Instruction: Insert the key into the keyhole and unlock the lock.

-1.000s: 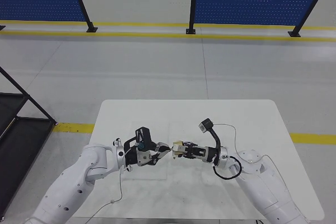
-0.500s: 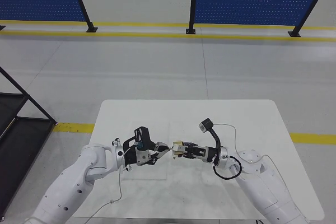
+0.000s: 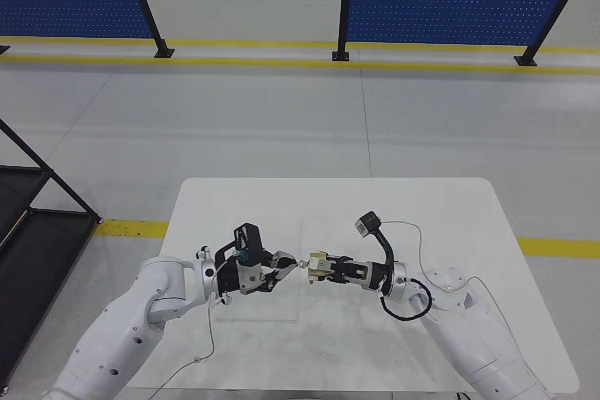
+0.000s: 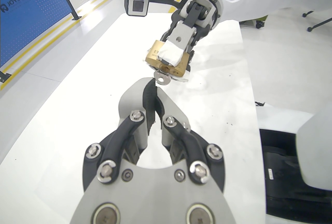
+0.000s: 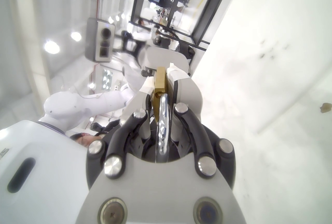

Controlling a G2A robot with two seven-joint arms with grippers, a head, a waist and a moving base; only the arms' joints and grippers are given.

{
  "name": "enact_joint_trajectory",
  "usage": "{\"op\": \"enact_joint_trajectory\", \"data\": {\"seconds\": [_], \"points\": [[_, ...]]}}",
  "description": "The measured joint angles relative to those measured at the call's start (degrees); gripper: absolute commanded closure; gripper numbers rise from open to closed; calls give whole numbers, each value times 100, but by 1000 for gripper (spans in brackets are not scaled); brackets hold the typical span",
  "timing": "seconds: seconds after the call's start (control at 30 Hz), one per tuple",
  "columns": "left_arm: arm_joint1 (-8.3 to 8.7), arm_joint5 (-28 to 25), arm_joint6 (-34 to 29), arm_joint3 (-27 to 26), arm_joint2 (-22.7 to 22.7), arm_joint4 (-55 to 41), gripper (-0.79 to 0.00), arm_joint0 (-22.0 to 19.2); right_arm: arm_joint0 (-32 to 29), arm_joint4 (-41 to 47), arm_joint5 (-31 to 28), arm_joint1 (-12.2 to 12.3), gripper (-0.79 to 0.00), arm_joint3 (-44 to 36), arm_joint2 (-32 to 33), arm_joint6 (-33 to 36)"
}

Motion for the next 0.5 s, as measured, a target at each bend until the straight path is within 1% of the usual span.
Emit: {"op": "enact_joint_trajectory", "data": {"seconds": [0.3,0.5], "points": [[0,88,35,43,-77,-110,-785,42,0,0,0,0,0,0,0,0],[28,52,144,158,-333,-272,-785,145,0,0,0,0,0,0,0,0]]}}
